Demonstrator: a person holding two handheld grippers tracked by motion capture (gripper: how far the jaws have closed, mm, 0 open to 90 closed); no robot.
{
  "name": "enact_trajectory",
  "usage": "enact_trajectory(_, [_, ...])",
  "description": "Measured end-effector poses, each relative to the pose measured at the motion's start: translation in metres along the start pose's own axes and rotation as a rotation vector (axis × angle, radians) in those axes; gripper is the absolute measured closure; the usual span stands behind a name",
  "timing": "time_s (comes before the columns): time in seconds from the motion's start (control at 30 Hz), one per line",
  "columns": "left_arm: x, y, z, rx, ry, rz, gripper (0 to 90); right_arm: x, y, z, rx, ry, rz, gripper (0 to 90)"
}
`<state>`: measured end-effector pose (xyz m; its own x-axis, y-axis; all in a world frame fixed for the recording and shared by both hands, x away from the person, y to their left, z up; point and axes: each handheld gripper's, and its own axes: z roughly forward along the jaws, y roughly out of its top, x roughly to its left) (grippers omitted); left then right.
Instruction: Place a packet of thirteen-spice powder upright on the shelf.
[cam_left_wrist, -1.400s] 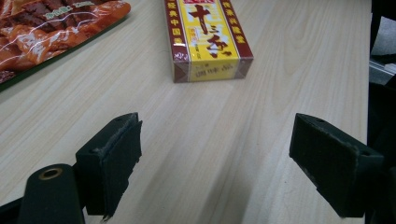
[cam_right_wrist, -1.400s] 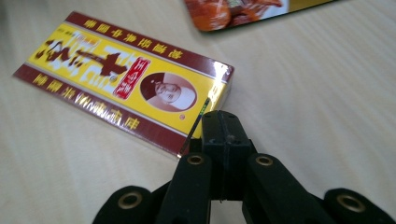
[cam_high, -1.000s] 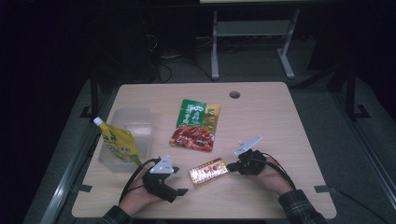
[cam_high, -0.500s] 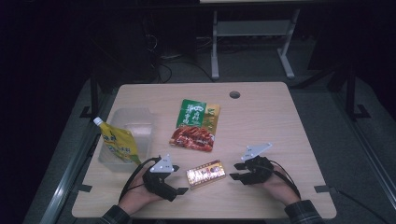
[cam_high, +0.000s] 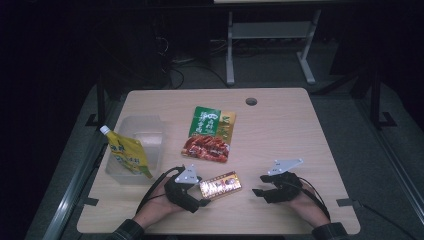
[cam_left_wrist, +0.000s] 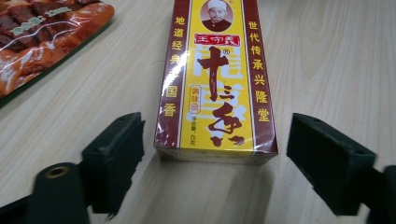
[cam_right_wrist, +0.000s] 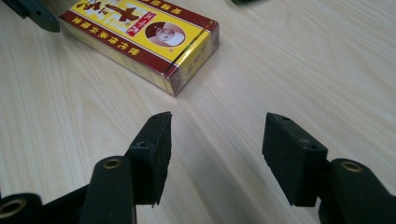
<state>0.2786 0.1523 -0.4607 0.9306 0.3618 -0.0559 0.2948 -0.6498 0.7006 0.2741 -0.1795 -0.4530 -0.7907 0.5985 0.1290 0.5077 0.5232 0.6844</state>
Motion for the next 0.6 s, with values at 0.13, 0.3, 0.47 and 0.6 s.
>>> enact_trajectory(0.13, [-0.002,0.000,0.002,0.006,0.012,0.012,26.2,-0.001,0.000,-0.001,0.000,-0.003,-0.004,41.8])
enact_trajectory(0.3, [-0.002,0.000,0.002,0.005,0.020,0.008,31.4,0.000,0.001,-0.001,-0.010,0.007,0.009,43.8])
enact_trajectory(0.47, [-0.002,0.000,0.000,0.013,0.015,0.022,32.1,0.001,0.007,0.001,-0.035,0.009,0.006,56.2])
enact_trajectory(0.6, [-0.001,0.001,-0.006,0.003,0.001,0.022,32.4,0.006,0.017,0.004,-0.050,0.023,-0.009,76.3])
